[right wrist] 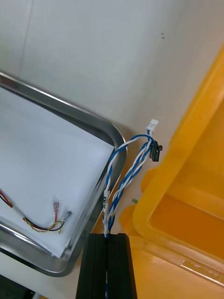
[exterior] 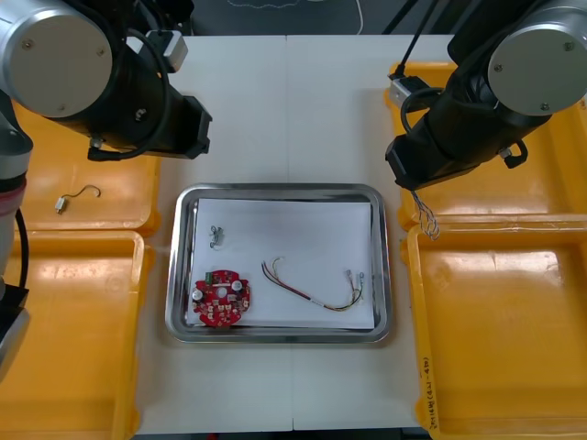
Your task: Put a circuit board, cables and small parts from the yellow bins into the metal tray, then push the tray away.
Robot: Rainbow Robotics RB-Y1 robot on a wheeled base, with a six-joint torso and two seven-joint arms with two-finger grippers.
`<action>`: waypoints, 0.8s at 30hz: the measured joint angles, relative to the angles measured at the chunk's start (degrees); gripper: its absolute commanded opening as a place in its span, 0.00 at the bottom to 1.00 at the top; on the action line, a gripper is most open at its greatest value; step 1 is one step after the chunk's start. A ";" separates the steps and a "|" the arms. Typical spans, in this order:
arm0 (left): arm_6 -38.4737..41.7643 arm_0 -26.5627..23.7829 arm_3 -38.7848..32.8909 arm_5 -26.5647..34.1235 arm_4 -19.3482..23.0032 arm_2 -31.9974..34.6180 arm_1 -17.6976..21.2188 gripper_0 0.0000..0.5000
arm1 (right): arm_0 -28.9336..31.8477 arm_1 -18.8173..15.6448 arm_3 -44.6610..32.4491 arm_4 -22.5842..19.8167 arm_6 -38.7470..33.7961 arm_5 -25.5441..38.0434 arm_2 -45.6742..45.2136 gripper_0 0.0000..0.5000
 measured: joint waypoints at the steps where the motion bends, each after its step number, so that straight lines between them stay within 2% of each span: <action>1: 0.03 -0.18 0.03 0.00 0.76 0.14 1.00 1.00 | -0.01 0.11 -0.30 0.07 1.23 0.00 0.20 0.00; 6: 0.17 -1.11 1.74 0.02 4.29 2.58 5.14 1.00 | -0.53 1.43 -2.04 2.48 1.75 0.00 2.50 0.00; 13: 0.17 -4.34 9.29 0.04 7.78 3.24 11.14 1.00 | -3.29 5.46 -2.56 8.70 2.21 -2.09 9.14 0.00; 18: 0.17 -6.36 14.17 0.04 9.40 3.24 14.56 1.00 | -4.05 9.22 -2.58 14.54 9.98 -2.90 13.06 0.00; 24: 0.17 -6.98 18.29 0.05 9.68 3.25 17.68 1.00 | -5.20 11.57 -2.62 18.63 12.61 -3.96 17.79 0.00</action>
